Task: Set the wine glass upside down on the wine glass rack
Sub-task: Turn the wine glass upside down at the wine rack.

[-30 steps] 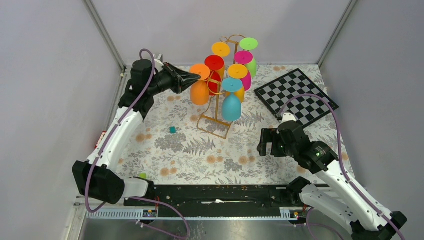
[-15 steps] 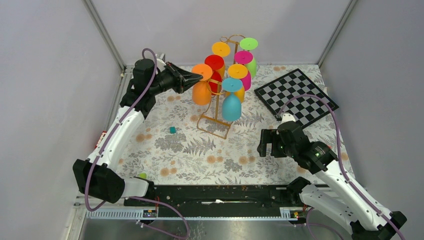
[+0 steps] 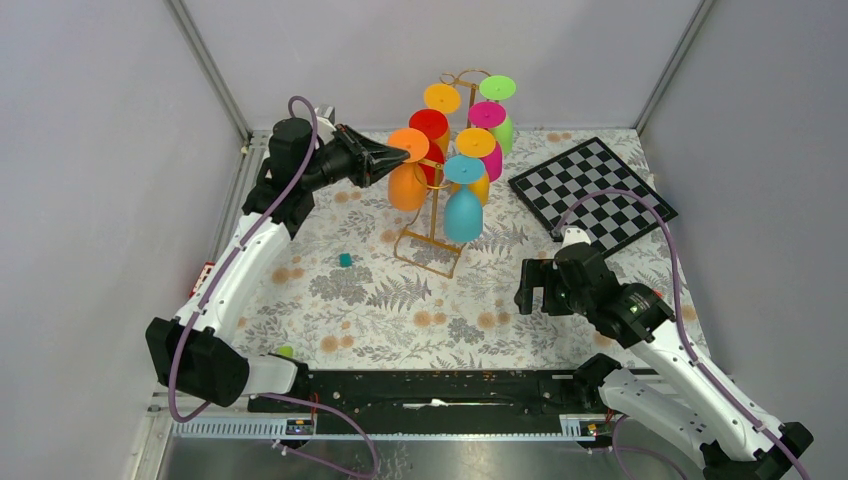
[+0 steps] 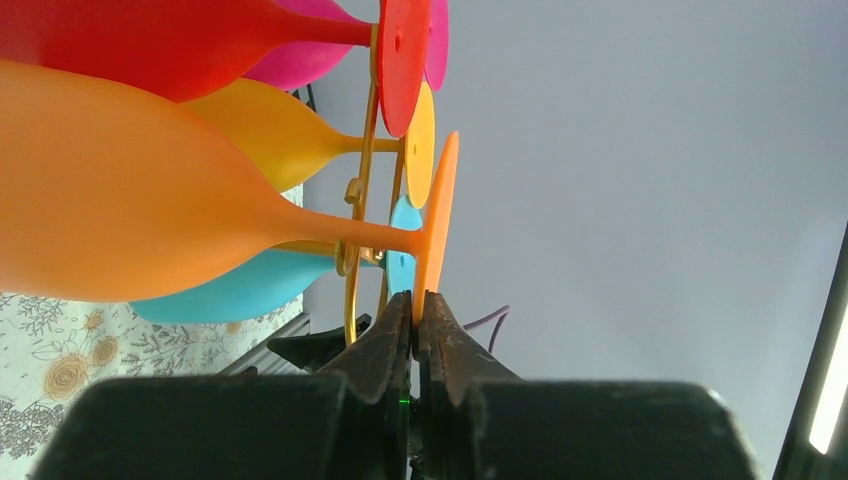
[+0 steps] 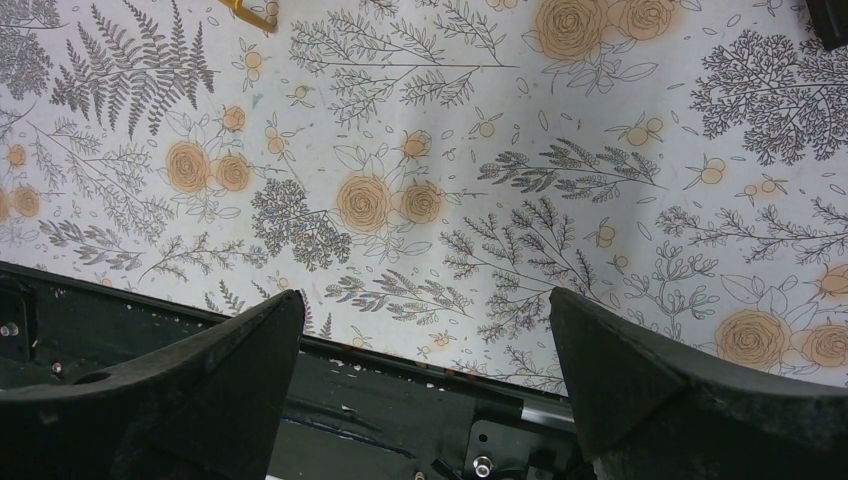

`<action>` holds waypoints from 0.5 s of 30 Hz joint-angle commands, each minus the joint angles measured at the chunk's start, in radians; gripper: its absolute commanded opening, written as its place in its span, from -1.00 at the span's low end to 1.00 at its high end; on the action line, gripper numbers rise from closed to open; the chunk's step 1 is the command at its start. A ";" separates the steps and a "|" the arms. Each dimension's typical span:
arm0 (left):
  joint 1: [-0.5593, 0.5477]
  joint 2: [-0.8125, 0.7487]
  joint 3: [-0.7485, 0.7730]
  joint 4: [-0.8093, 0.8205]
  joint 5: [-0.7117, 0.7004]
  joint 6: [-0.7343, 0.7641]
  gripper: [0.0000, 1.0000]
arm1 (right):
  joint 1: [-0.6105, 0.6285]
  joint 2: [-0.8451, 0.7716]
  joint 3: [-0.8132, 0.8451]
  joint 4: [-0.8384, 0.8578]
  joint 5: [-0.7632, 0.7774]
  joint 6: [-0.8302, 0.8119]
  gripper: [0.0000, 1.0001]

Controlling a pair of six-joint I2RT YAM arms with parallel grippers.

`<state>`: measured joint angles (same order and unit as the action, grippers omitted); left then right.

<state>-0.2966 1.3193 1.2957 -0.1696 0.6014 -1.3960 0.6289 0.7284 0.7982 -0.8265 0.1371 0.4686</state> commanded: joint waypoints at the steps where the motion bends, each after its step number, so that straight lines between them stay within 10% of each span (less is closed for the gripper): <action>1: -0.005 -0.007 0.017 0.072 0.000 0.000 -0.83 | -0.006 -0.009 -0.005 0.005 0.004 -0.004 0.99; 15: -0.010 -0.020 -0.009 0.072 0.013 0.013 -0.17 | -0.006 -0.014 0.000 -0.008 0.010 -0.003 0.99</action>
<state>-0.3012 1.3193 1.2919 -0.1627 0.6029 -1.3853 0.6289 0.7242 0.7971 -0.8288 0.1371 0.4686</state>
